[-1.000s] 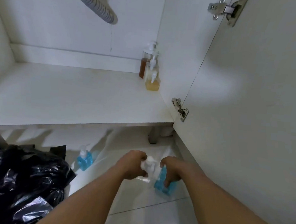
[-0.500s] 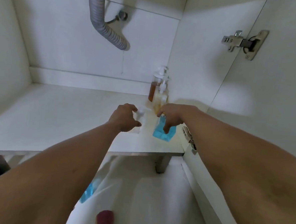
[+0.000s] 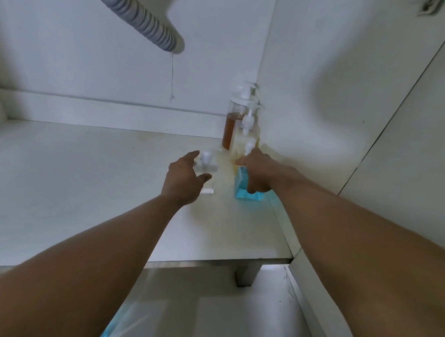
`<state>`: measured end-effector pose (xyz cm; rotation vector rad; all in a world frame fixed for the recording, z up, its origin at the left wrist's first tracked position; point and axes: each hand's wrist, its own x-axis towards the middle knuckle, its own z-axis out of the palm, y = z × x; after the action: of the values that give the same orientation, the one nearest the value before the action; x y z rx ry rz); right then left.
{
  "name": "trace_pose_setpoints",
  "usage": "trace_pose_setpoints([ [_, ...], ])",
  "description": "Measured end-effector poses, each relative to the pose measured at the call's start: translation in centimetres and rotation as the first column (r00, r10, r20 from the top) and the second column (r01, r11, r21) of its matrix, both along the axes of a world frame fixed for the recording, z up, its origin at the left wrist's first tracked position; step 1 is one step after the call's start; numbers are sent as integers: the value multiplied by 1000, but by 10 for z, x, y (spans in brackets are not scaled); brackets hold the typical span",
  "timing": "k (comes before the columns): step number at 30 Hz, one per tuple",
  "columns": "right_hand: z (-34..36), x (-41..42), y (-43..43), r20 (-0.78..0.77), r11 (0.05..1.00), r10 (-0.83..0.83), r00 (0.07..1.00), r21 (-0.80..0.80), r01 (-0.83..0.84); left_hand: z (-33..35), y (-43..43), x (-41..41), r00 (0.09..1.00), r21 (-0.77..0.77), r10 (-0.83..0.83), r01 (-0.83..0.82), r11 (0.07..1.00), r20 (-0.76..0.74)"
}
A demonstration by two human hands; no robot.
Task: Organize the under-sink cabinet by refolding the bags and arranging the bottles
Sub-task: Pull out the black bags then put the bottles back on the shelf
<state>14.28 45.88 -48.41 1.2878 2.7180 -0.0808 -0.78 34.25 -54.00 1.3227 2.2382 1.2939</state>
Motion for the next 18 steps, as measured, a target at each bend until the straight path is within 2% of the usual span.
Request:
trace_pose_setpoints([
  [4, -15, 4, -1, -219, 998, -66, 973, -35, 60, -10, 2, 13, 997, 33, 46, -48, 998, 62],
  [7, -28, 12, -21, -241, 984, -12, 970, 170, 54, -18, 2, 27, 987, 46, 103, -110, 993, 124],
  [9, -43, 18, -41, -313, 934, 13, 950, 343, 100, -20, 0, 35, 977, 61, 147, -158, 986, 152],
  [11, -63, 20, -52, -394, 893, 23, 919, 421, 158, -22, -1, 40, 965, 78, 176, -194, 978, 195],
  [18, -75, 20, -44, -474, 904, 37, 879, 391, 172, -32, 3, 36, 951, 61, 188, -208, 976, 244],
])
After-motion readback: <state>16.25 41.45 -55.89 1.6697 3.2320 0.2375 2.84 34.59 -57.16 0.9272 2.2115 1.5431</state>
